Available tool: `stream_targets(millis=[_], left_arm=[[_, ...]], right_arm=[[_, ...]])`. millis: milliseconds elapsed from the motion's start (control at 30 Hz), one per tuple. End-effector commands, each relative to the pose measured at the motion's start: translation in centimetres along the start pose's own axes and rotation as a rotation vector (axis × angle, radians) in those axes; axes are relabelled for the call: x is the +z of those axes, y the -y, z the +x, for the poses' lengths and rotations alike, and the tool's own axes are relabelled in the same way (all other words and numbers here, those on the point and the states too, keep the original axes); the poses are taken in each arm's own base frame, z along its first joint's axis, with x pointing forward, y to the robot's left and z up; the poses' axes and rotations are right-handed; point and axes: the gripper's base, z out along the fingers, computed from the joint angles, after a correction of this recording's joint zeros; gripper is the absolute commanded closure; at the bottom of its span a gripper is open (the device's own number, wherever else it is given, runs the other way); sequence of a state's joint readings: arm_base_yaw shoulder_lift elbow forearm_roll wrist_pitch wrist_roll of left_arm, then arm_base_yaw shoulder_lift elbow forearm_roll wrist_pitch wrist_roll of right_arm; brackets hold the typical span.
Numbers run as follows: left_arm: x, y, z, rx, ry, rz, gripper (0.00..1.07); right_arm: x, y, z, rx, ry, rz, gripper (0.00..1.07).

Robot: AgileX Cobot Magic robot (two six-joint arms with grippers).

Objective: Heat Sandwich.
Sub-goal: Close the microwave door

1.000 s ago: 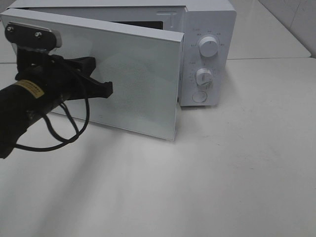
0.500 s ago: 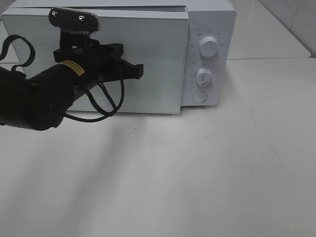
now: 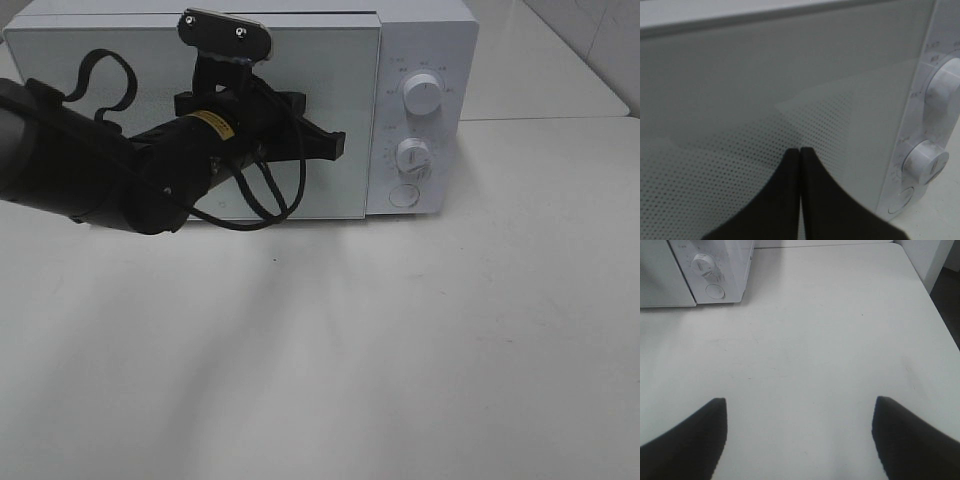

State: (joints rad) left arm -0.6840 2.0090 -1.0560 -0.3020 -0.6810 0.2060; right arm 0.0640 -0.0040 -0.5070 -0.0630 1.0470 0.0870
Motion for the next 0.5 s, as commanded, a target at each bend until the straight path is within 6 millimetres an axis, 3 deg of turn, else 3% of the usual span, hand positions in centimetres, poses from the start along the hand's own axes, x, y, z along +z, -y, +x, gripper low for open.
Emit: stream_targets(millis=[33,200,500], left_arm=[[1.2,-1.3,-1.1,-0.068,0.074,-0.082,1.06],[1.7,-1.4,-1.2,-0.080,0.075,-0.088,1.06],[0.6,-0.4,-2.0,-0.073,0.046,-0.046,1.06]], right_arm=[[-0.2,0.0,0.2,-0.003,0.031,0.003,0.31],[-0.2,0.0,0.2,-0.003,0.031,0.003,0.31],[-0.2,0.0,0.2,-0.003,0.031,0.003,0.31]])
